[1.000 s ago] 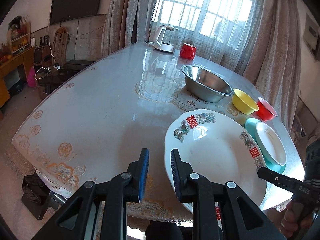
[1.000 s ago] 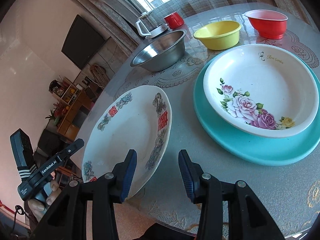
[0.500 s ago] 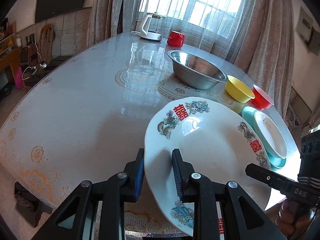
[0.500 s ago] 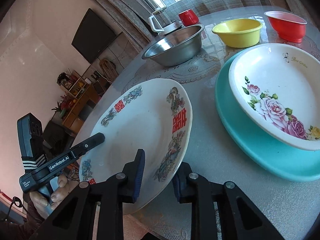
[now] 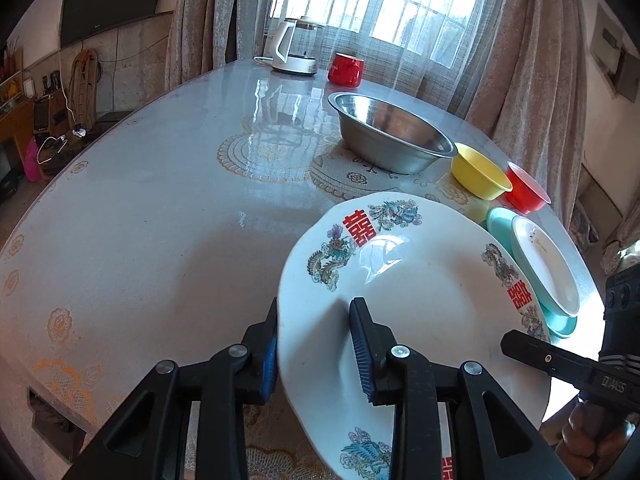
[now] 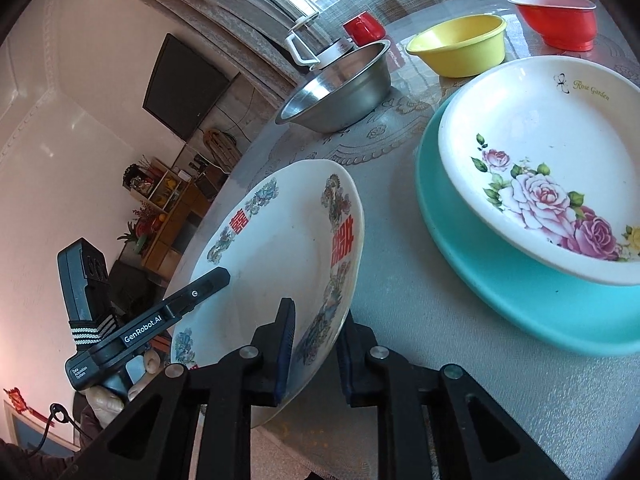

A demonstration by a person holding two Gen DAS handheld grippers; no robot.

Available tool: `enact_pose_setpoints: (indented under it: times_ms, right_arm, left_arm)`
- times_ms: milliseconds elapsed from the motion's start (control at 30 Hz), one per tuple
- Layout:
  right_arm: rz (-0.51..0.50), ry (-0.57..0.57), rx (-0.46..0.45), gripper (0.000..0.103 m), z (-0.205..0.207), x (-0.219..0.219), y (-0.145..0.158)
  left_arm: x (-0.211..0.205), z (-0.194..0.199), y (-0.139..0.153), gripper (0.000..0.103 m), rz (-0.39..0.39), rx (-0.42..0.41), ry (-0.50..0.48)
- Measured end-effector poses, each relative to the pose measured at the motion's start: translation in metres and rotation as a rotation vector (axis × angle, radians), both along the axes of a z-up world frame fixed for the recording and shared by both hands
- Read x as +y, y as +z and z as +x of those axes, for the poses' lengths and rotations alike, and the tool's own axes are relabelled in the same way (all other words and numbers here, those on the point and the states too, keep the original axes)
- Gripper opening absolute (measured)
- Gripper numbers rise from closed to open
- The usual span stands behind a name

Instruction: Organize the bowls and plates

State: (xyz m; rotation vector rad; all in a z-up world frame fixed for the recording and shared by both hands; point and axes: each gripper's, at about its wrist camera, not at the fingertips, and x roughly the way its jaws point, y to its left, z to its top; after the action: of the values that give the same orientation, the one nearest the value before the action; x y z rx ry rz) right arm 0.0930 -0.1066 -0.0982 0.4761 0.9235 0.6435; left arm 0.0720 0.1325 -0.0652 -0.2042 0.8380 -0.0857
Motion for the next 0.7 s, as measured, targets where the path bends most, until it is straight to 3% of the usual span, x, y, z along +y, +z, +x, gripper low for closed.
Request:
enact_pose_setpoints:
  times_ms: [267,700]
  right_arm:
    - [-0.123,-0.007,-0.055,0.017,-0.002,0.017,0.008]
    - [-0.104,-0.014,-0.019,0.017,0.005,0.011,0.008]
  left_arm:
    - [-0.008,0.0,0.0,0.036,0.057,-0.001,0.029]
    - [-0.006,-0.004,-0.002,0.037,0.031,0.015,-0.012]
